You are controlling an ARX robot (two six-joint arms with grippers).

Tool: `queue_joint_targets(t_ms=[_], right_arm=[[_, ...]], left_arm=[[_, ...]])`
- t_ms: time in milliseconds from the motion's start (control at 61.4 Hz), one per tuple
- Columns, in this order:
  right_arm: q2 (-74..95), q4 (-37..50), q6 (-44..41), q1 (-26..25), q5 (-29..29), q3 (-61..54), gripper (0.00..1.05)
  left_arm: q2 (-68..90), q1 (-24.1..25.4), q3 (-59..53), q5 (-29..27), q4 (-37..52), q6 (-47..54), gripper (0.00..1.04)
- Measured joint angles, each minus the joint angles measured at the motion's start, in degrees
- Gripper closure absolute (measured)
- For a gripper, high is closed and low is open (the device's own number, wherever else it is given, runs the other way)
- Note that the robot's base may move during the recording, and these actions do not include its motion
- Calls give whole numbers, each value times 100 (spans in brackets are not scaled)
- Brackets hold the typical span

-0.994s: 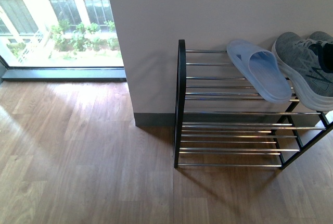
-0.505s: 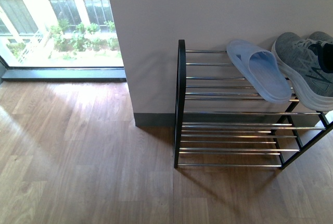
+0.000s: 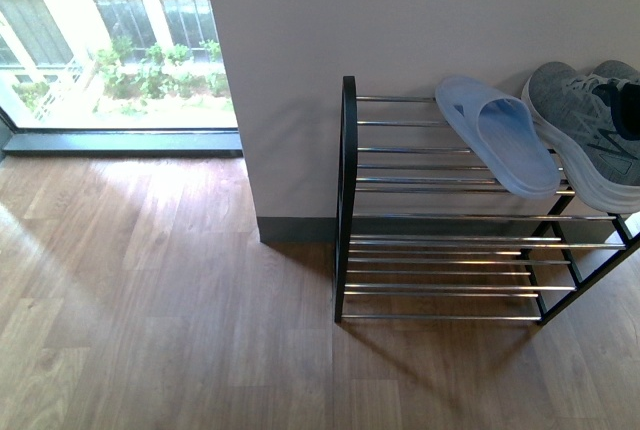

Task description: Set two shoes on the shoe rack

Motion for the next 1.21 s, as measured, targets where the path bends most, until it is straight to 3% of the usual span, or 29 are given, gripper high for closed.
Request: queue_joint_targets(t_ms=[586,684,863,1026,1140,1205], right_arm=[[-850,-850,0,0,0,0,103],[-1565,-1746,2,-2,13,0,103],[-1825,-1862,-2,-2,-2,0,102],[-1829,-1862,0,-2,-2,0,66],[-1836,-1862,0,-2,-11,0,50],[-1836,-1862,0,-4,-26,0,36]], left_arm=[[0,0,0,2,0,0,103],[0,0,0,2,0,0,103],[0,0,0,-2,0,0,103],[0,0,0,0,0,0,103],[0,0,0,2,0,0,103],[-2,13,0,-42,0,-2,103]])
